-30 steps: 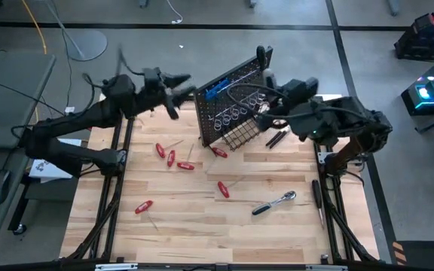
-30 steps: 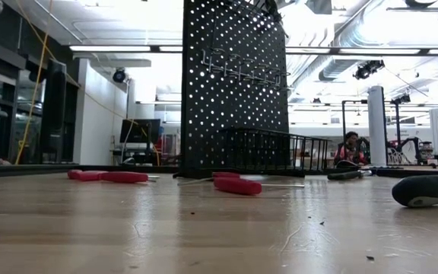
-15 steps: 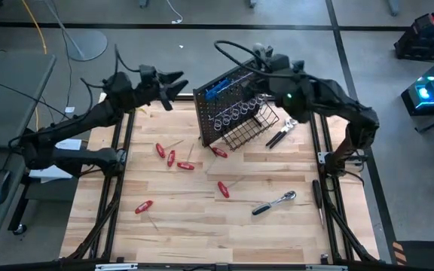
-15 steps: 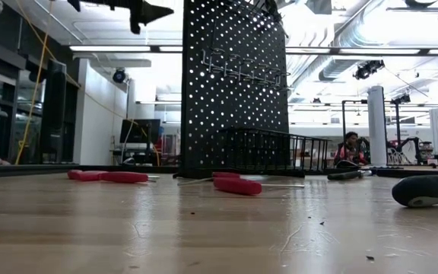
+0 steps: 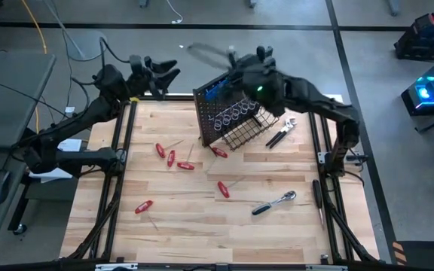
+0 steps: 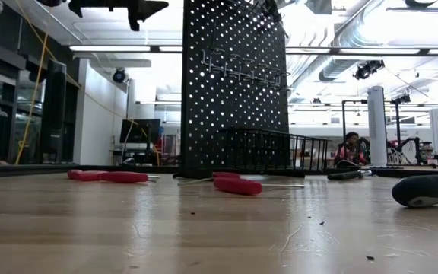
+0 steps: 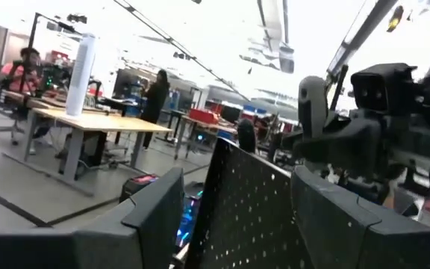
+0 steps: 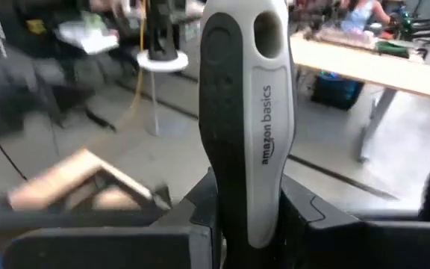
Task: Hang tools onto peg board
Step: Hang the gray screwdriver on the peg board
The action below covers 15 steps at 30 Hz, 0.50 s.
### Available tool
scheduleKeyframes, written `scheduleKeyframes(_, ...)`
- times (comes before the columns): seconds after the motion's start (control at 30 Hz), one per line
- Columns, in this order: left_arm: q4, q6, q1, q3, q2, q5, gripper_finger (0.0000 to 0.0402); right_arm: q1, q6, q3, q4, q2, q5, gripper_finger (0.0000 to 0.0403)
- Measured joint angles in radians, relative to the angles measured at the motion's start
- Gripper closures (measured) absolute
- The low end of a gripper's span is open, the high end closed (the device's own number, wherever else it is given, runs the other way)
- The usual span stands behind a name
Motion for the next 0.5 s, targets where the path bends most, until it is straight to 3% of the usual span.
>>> scheduleKeyframes(0.13,0.002,-0.011,0.018,0.000,0.000,0.007,0.0177,0.004,-0.076,0.004,0.086,-0.038,-0.093,0.0344)
scheduleKeyframes(0.2,0.000,-0.023,0.028,0.000,0.000,0.015,0.0177,0.036,-0.078,0.003,0.051,-0.069,-0.088,0.0344)
scheduleKeyframes(0.5,0.031,-0.038,0.065,0.000,0.011,0.018,0.0177,0.132,0.324,0.001,-0.529,-0.099,0.137,0.0344)
